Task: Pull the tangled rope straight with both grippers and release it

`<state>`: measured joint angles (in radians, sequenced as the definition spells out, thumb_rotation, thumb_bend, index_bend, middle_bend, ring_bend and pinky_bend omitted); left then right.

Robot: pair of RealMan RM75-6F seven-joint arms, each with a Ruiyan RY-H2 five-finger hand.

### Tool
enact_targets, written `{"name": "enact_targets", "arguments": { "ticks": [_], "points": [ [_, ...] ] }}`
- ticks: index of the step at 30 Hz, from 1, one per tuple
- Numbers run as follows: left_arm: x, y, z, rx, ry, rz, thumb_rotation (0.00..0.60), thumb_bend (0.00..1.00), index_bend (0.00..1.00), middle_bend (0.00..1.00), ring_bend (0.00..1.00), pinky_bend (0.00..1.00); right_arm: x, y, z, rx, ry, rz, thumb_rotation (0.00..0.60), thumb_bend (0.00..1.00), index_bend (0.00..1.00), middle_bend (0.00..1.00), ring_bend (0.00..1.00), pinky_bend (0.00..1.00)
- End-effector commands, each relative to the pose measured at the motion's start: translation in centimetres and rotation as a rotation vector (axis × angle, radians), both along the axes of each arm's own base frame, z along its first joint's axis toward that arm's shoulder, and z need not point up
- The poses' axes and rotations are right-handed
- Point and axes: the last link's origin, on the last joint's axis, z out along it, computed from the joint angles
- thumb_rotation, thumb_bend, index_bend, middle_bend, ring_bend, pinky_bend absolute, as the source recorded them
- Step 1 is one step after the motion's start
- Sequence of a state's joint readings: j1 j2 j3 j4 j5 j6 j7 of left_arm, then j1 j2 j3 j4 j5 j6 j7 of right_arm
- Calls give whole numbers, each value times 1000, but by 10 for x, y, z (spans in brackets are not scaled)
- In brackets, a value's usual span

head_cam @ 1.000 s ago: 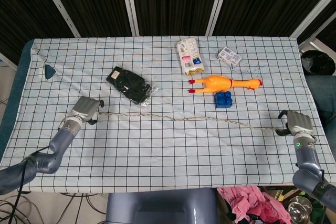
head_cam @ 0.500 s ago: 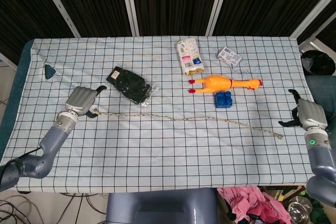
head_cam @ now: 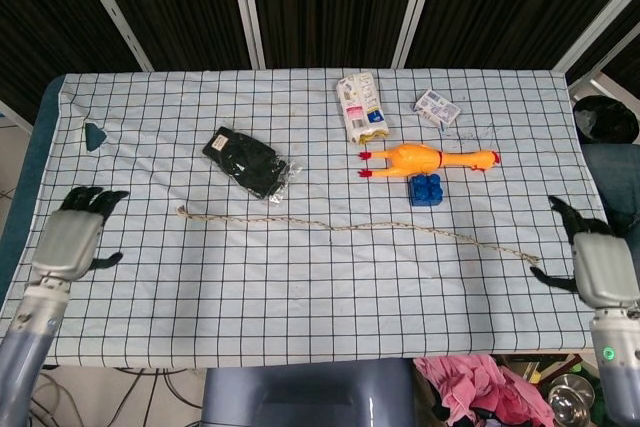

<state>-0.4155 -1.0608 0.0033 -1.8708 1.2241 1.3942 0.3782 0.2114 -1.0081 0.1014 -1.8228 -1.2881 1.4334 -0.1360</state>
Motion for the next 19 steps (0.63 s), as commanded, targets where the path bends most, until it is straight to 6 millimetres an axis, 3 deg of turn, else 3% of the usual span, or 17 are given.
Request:
{"name": "enact_targets", "arguments": {
  "ticks": [1,5,11,19],
  "points": [
    [-22,-38,14,60,-24,25,600,94,134,98,13,0,-15,44,-16,18,56,-13,600,71,118,171,264,192],
    [-42,-65,14,63,-70,24,600,94,133,95,13,0,-24,60,-20,-11,58,-31,600,71,118,158,257,192],
    [-57,-89,11,42,-125,69,600,94,122,71,0,0,-23,66,-18,-6,64,-10,600,75,118,149,244,191],
    [-58,-93,21,60,-157,4,600,94,117,70,0,0,-20,69,-11,-42,77,1,600,76,118,148,244,191]
  ]
}}
